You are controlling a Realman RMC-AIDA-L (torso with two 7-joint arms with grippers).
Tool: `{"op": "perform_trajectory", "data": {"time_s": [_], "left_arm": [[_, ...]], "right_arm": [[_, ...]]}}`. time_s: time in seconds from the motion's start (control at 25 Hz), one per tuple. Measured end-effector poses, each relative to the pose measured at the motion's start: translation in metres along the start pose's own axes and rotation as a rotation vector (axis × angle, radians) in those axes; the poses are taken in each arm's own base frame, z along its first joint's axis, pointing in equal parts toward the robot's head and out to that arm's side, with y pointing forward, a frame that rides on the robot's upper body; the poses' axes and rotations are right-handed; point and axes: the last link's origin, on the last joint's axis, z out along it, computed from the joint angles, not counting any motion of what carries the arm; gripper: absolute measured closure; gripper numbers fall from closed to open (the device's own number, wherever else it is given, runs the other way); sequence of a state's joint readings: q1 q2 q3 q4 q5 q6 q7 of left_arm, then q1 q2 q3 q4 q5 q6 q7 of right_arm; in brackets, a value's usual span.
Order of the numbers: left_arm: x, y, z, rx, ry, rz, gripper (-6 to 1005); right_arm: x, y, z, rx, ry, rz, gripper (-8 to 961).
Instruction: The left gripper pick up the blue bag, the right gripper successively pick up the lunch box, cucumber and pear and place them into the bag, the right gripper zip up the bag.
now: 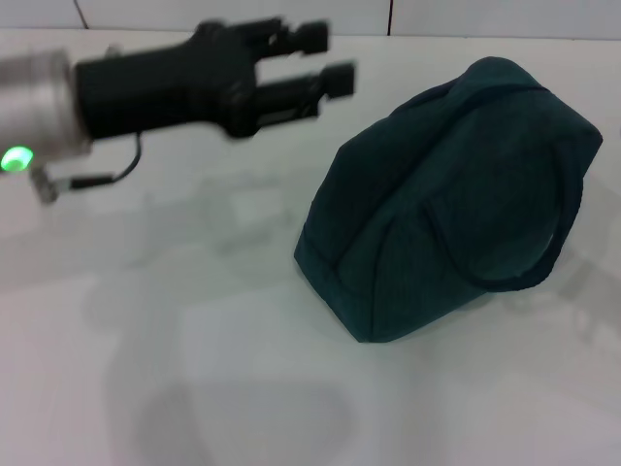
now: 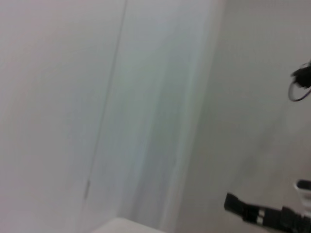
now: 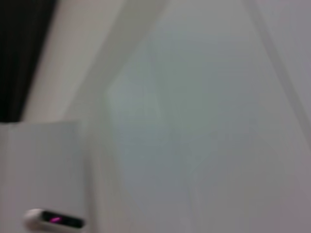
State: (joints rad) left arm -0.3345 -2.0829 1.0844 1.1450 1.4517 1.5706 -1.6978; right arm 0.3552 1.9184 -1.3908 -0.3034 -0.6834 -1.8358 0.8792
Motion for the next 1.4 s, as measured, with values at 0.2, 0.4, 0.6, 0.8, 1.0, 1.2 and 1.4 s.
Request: {"op": "perform_trajectory", "data": {"time_s": [0.2,0.4,0.6,0.8,1.0,1.2,1.4], "left_arm": [[-0.053,0.013,-0.031,-0.036,0.041,-0.002,373],[-0.099,0.025,-0.04,-0.021,-0.03,0.003,285],[-0.133,0.035,-0.043,-0.003,-0.091,-0.036,269],[-0.154,0.046,-0.045,-0.007,-0.106,0.048,287],[-0.167,0.047,-0.047,0.033,-0.133,0.069,287],[-0.177,0.047,-0.049,0.063,-0.157,0.083,287],[-0.179,0.047,-0.047,0.067,-0.164,0.077,287]], "right_arm": [[0.012,0.02,-0.015,-0.108,0.115,0.018,127],[0.033,0.038,-0.03,-0.137,0.217,-0.018,72],[0.061,0.049,-0.043,-0.115,0.364,-0.004,71],[0.083,0.05,-0.056,-0.05,0.488,-0.014,70],[0.093,0.05,-0.062,-0.009,0.538,-0.041,72],[0.095,0.046,-0.063,0.03,0.54,-0.047,74],[0.094,0.045,-0.062,0.045,0.53,-0.05,77]]}}
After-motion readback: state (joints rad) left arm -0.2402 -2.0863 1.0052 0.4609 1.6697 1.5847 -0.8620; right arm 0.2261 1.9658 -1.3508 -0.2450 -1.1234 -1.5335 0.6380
